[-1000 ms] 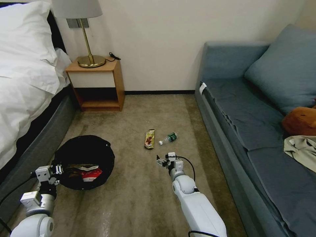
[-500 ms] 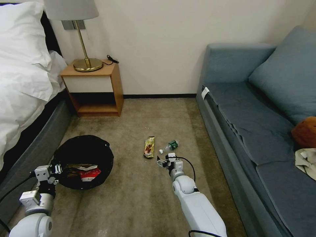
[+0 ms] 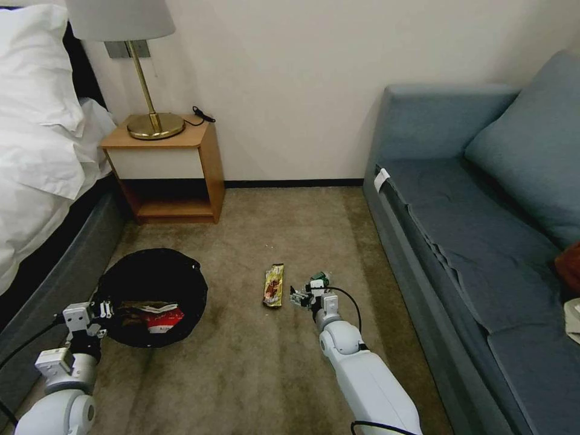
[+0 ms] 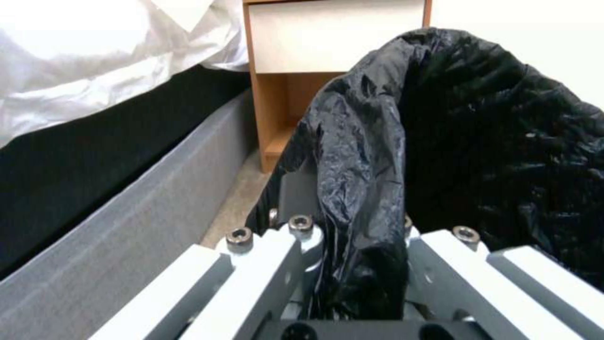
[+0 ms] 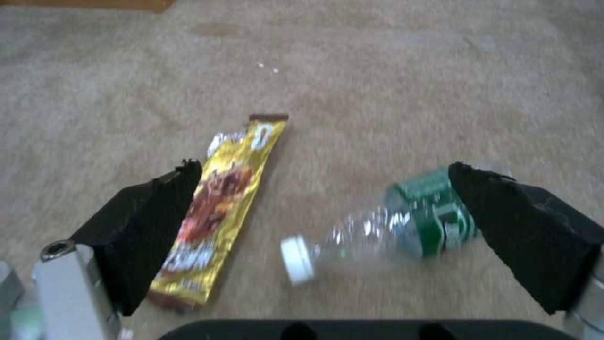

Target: Pick up the trash bin, then pick up the garbage on the floor and place it into the trash bin.

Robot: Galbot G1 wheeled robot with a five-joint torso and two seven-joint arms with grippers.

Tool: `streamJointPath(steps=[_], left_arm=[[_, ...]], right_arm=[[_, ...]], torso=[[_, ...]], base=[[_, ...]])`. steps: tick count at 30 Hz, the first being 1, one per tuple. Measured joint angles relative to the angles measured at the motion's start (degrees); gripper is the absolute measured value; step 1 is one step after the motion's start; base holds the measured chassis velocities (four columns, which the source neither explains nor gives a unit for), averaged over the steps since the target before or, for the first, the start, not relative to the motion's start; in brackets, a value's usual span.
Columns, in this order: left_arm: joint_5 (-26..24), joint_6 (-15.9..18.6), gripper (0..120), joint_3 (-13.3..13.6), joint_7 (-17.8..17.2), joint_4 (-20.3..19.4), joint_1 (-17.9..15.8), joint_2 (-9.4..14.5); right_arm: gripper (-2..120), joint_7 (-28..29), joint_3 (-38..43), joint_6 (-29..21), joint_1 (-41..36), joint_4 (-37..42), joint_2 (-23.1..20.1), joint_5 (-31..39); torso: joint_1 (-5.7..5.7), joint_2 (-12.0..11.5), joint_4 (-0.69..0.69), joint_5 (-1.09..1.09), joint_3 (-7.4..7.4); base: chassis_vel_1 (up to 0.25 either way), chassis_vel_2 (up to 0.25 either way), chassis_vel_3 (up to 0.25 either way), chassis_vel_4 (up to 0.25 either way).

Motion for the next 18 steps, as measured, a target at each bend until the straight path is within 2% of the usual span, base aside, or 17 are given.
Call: streamJointPath(steps=[10, 18], left_arm=[[0.1, -0.1, 4, 0.3, 0.3, 0.2, -0.1, 0.1], [0.2, -0.1, 4, 0.5, 0.3, 0.8, -0.4, 0.1]], right_arm=[[100, 0.0, 0.0, -0.3, -0.4, 1.3, -0.1, 0.0], [100, 1.7, -1.8, -3.4, -1.9, 5.0, -1.4, 4.6]], torso=[[0.00, 0.0, 0.00, 0.00, 0.00], [0.00, 0.0, -0.01, 0.00, 0.00]], base=[[-0.118, 0.116, 0.115, -0.120], [-0.114, 0.119, 0.115, -0.120]])
